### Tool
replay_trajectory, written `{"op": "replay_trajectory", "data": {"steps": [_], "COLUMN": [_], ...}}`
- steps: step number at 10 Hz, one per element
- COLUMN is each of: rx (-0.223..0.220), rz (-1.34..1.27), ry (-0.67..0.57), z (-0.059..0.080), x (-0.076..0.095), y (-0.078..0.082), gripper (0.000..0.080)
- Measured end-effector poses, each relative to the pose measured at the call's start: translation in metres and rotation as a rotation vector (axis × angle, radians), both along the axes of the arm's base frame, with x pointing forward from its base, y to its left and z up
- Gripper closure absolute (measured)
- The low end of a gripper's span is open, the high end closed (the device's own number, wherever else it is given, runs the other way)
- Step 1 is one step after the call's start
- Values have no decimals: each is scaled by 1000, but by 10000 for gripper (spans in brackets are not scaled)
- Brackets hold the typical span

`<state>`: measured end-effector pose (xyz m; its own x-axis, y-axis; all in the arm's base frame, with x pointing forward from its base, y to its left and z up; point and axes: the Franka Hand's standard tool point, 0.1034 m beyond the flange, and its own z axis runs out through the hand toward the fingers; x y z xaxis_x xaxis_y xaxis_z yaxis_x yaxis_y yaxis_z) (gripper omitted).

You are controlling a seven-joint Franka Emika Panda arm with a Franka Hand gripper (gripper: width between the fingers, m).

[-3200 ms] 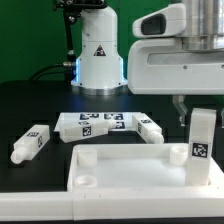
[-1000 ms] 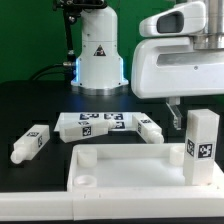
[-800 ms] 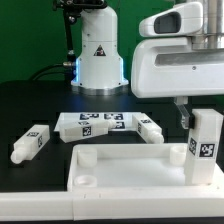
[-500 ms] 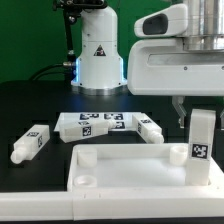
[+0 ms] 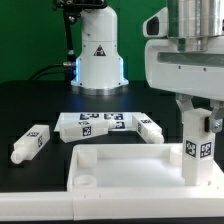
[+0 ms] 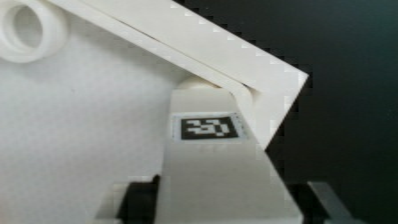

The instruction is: Assemble desk

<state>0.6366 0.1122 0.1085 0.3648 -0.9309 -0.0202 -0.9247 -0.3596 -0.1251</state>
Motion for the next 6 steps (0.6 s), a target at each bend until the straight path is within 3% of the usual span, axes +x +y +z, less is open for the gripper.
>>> {"op": "replay_trajectory", "data": {"steps": [2, 4, 6], "rx": [16, 96, 141], "rz": [-102, -463, -660], "ry": [7, 28, 26], "z": [0, 0, 0], "x": [0, 2, 4], "y": [1, 3, 1], "gripper": [511, 511, 511]}}
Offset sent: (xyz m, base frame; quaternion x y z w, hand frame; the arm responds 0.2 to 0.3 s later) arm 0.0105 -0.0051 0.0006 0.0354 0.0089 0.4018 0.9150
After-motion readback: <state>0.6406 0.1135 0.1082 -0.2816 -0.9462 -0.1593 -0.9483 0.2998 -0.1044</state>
